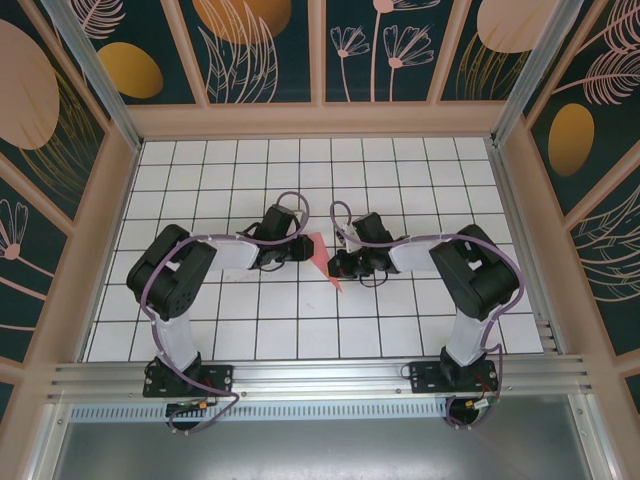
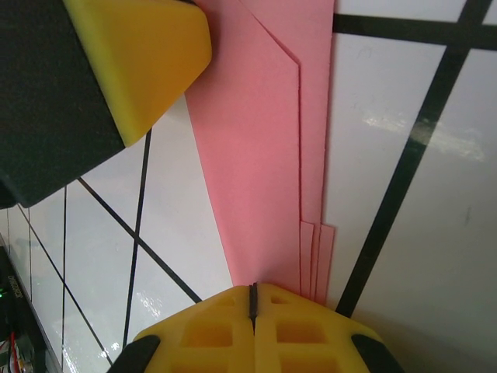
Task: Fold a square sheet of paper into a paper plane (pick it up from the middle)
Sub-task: Fold the wing for the fifth time at the center of the table.
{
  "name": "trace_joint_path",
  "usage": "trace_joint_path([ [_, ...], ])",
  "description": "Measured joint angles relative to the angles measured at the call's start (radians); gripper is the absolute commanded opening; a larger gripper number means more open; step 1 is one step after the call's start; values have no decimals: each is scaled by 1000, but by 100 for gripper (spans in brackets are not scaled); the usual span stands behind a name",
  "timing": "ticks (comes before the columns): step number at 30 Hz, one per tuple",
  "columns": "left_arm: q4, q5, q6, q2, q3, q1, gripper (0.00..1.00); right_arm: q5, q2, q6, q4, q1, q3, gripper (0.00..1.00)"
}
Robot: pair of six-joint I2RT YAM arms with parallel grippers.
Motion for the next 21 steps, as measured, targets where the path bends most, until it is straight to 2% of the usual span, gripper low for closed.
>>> trace_joint_path([
  [4, 7, 5, 6, 3, 0, 18, 18, 0, -1, 1, 21, 0, -8, 0],
  [12, 47, 13, 5, 15, -3, 111, 18, 0, -2, 1, 35, 0, -13, 0],
  [21, 21, -13, 6, 5, 10, 132, 20, -2, -2, 1, 38, 0, -14, 0],
])
